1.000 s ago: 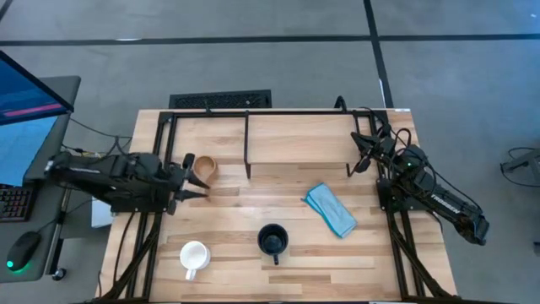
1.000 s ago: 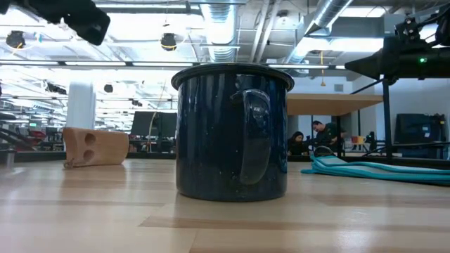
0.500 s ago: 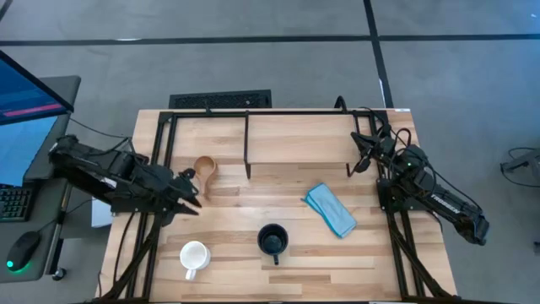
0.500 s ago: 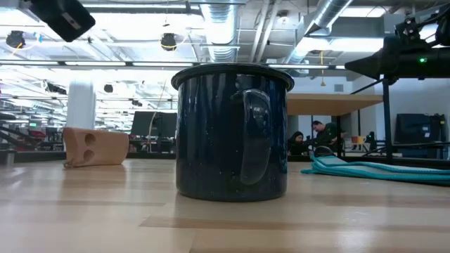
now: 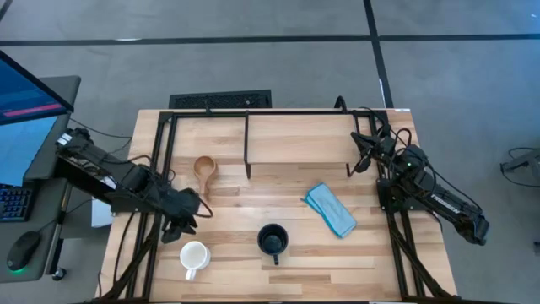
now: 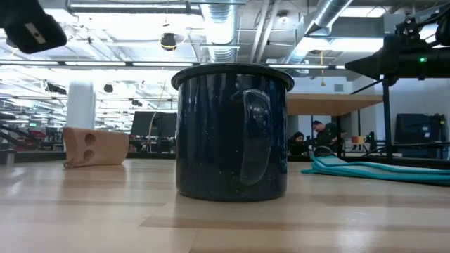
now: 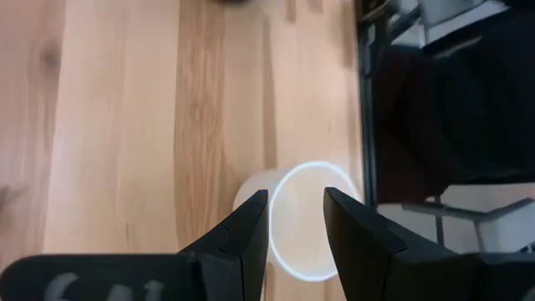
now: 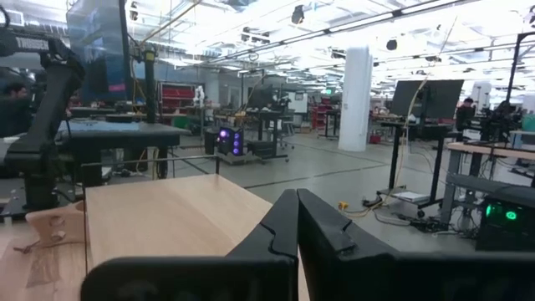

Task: Stack small to large cups/mugs on shelf
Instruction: Put the white mug on the shelf

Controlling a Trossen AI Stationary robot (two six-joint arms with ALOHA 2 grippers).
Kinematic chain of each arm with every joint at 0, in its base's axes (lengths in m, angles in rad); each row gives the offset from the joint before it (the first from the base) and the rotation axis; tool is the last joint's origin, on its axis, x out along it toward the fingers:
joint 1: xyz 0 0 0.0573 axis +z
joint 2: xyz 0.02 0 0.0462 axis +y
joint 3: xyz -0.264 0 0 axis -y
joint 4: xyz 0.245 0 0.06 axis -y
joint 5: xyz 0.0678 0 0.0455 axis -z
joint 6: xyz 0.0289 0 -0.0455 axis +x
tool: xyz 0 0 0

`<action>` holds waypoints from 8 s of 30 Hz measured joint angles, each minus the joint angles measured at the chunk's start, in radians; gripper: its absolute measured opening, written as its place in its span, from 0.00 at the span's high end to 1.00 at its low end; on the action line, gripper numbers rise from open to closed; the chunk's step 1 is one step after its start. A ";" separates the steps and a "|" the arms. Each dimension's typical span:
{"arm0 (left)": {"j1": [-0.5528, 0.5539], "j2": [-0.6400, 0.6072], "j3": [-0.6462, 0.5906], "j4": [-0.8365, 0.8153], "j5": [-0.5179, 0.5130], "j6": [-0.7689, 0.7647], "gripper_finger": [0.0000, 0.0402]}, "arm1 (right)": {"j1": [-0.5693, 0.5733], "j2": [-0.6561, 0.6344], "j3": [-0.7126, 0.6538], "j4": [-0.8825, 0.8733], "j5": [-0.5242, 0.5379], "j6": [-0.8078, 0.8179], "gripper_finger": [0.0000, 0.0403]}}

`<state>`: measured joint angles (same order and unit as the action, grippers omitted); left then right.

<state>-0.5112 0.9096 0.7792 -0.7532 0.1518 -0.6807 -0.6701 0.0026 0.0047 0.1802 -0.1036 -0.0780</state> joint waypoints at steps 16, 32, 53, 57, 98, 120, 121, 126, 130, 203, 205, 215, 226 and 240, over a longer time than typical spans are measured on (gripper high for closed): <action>-0.120 0.204 0.000 0.001 -0.001 -0.043 0.73 | 0.000 0.000 0.000 -0.001 0.000 0.148 0.94; -0.167 0.263 0.000 -0.027 -0.097 -0.101 0.73 | 0.000 0.000 0.000 -0.002 0.000 0.211 0.94; -0.166 0.434 -0.001 -0.020 -0.047 -0.038 0.73 | 0.001 0.000 0.000 -0.001 0.000 0.211 0.94; -0.166 0.455 -0.001 -0.021 -0.036 -0.014 0.78 | 0.001 0.000 0.000 -0.001 0.000 0.211 0.94; 0.475 0.457 0.459 0.004 -0.399 0.594 1.00 | 0.001 0.000 0.000 -0.045 -0.001 0.211 0.94; 0.848 0.887 1.354 -0.512 -0.339 0.741 1.00 | 0.002 0.004 0.000 -0.061 -0.001 0.237 0.94; 0.856 0.927 1.413 -0.553 -0.335 0.746 1.00 | 0.002 0.004 0.000 -0.061 -0.001 0.237 0.94; 0.882 1.062 1.551 -0.684 -0.274 0.759 1.00 | 0.002 0.004 0.000 -0.061 -0.001 0.237 0.94; 0.913 1.092 1.517 -0.734 -0.237 0.773 1.00 | 0.005 0.004 0.000 -0.062 -0.001 0.238 0.94; 0.938 1.207 1.513 -0.628 -0.200 0.864 0.83 | 0.008 0.003 0.000 -0.072 0.000 0.236 0.94; 0.938 1.207 1.513 -0.628 -0.200 0.864 0.83 | 0.008 0.003 0.000 -0.072 0.000 0.236 0.94; 0.938 1.207 1.513 -0.628 -0.204 0.864 0.83 | 0.008 0.003 0.000 -0.074 0.000 0.236 0.94; 0.938 1.195 1.516 -0.679 -0.178 0.861 0.83 | 0.008 0.003 0.000 -0.074 0.000 0.236 0.94; 0.930 1.121 1.577 -0.661 -0.121 0.863 0.83 | 0.008 0.003 0.000 -0.075 0.000 0.236 0.94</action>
<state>0.4183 2.0303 2.3562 -1.4144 0.0305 0.1820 -0.6621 0.0059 0.0048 0.1055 -0.1040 0.1577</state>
